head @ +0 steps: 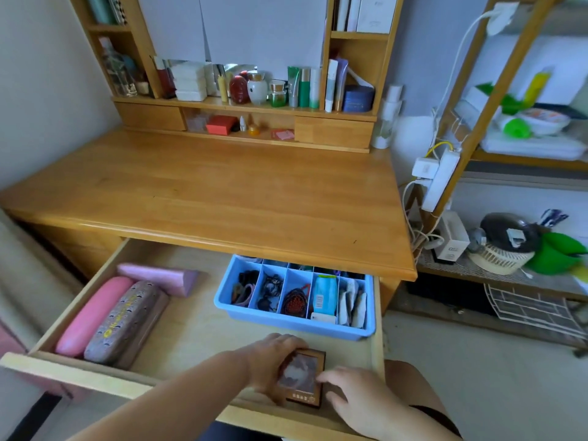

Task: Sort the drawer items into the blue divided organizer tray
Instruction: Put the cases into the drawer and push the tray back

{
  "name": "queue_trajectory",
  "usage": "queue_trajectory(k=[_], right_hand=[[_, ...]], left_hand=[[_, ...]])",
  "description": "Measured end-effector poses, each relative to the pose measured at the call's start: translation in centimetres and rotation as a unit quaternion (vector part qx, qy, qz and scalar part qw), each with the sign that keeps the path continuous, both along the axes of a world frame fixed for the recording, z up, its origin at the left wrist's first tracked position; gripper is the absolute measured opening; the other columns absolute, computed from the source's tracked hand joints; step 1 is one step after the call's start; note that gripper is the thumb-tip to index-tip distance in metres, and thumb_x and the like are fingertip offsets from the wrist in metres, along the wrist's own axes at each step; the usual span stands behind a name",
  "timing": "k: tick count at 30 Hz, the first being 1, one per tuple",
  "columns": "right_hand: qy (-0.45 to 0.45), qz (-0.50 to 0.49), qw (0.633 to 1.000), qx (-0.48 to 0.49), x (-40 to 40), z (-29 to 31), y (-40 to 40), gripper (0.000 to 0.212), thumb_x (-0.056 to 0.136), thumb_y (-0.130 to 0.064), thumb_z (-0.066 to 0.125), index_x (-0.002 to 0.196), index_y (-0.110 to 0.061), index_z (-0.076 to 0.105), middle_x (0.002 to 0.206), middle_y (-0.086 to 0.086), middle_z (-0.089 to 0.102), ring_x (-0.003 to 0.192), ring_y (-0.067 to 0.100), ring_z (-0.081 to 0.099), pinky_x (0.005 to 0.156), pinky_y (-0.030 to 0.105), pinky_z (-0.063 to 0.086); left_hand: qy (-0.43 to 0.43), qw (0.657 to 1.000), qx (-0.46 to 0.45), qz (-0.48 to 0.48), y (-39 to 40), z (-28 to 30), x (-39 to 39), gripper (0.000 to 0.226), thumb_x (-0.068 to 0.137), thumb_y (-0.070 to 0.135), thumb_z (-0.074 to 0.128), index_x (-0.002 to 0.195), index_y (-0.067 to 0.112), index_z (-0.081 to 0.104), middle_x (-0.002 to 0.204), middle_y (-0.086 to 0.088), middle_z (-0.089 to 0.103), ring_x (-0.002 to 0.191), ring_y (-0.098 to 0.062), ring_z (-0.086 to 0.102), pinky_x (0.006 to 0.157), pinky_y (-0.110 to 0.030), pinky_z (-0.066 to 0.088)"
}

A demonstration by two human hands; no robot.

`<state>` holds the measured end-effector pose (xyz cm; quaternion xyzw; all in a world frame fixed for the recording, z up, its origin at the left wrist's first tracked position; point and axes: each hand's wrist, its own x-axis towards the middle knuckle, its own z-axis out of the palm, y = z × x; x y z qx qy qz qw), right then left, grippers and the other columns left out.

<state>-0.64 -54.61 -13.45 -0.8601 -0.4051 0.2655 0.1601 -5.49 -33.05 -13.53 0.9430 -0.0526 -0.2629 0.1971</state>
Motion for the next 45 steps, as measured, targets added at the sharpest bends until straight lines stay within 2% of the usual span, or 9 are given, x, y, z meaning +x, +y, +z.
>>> queue_trajectory(k=[5,11,15,19,22,26,33,41,45], right_hand=[[-0.032,-0.062,0.997,0.038,0.3,0.4,-0.3,0.028,0.095,-0.026,0.045,0.116,-0.034,0.062,0.119,-0.015,0.062,0.108,0.001,0.055,0.088,0.012,0.039],[-0.097,-0.116,0.986,0.070,2.2,2.5,-1.3,0.033,0.099,-0.015,0.038,0.123,-0.027,0.057,0.125,-0.013,0.054,0.112,0.000,0.049,0.083,0.006,0.030],[-0.069,-0.111,0.989,0.068,2.2,3.7,-1.2,0.029,0.099,-0.021,0.041,0.121,-0.025,0.059,0.121,-0.012,0.057,0.111,0.001,0.051,0.087,0.011,0.037],[0.021,-0.050,0.998,0.033,-0.5,3.6,-0.7,0.028,0.085,-0.060,0.046,0.098,-0.042,0.064,0.095,-0.022,0.064,0.088,-0.011,0.055,0.078,0.010,0.044],[0.090,0.046,0.995,0.001,-2.9,2.5,0.1,0.062,0.068,-0.088,0.036,0.112,-0.051,0.057,0.110,-0.036,0.054,0.111,-0.024,0.036,0.111,0.020,0.018],[0.027,0.089,0.994,-0.064,-3.7,1.8,0.6,0.063,0.083,-0.075,0.036,0.139,-0.047,0.035,0.145,-0.022,0.038,0.137,-0.002,0.023,0.113,0.026,0.008],[-0.029,0.133,0.981,-0.141,-3.8,3.2,2.0,0.100,0.069,-0.085,0.007,0.149,-0.027,0.025,0.149,-0.003,0.037,0.141,0.011,0.026,0.116,0.032,0.008],[-0.084,0.069,0.991,-0.083,1.6,5.3,4.1,0.051,0.094,-0.055,0.039,0.142,-0.040,0.033,0.149,-0.010,0.039,0.142,0.009,0.023,0.116,0.030,0.015],[-0.125,-0.006,0.991,-0.041,5.4,5.7,5.0,0.042,0.092,-0.055,0.044,0.131,-0.040,0.046,0.133,-0.016,0.052,0.124,0.009,0.046,0.088,0.024,0.039]], left_hand=[[-0.038,0.979,-0.063,0.193,-0.3,-1.1,-0.5,0.050,0.084,0.040,0.067,0.131,0.032,0.049,0.132,0.003,0.036,0.121,-0.017,0.044,0.105,-0.029,0.039],[0.071,0.932,-0.114,0.337,-2.0,-1.4,-0.4,0.033,0.098,0.036,0.042,0.122,0.016,0.052,0.099,-0.002,0.058,0.074,-0.014,0.060,0.061,-0.025,0.054],[0.195,0.898,-0.264,0.293,-4.6,-0.5,-0.7,0.031,0.099,0.035,0.038,0.116,0.018,0.057,0.098,0.000,0.062,0.094,-0.020,0.065,0.084,-0.032,0.053],[0.070,0.971,-0.150,0.171,-1.1,1.7,-3.4,0.055,0.088,0.063,0.047,0.133,0.030,0.051,0.123,0.006,0.059,0.112,-0.012,0.056,0.100,-0.028,0.043],[0.014,0.992,-0.077,0.099,4.3,2.8,-8.3,0.060,0.074,0.071,0.060,0.123,0.036,0.057,0.117,0.010,0.063,0.106,-0.009,0.058,0.093,-0.022,0.044],[-0.048,0.990,0.122,0.044,11.2,3.1,-13.6,0.059,0.073,0.073,0.055,0.116,0.033,0.055,0.113,0.011,0.063,0.105,-0.011,0.056,0.088,-0.024,0.041],[-0.114,0.981,0.152,0.049,15.5,2.6,-14.5,0.066,0.071,0.083,0.043,0.102,0.026,0.056,0.100,0.008,0.065,0.091,-0.013,0.059,0.074,-0.021,0.037],[-0.147,0.973,0.139,0.114,17.8,3.8,-7.6,0.062,0.067,0.082,0.050,0.102,0.033,0.060,0.095,0.013,0.066,0.090,-0.009,0.059,0.075,-0.019,0.039],[-0.221,0.945,0.169,0.170,17.8,3.5,-3.7,0.063,0.063,0.078,0.059,0.104,0.031,0.066,0.097,0.011,0.064,0.099,-0.014,0.056,0.090,-0.026,0.038]])
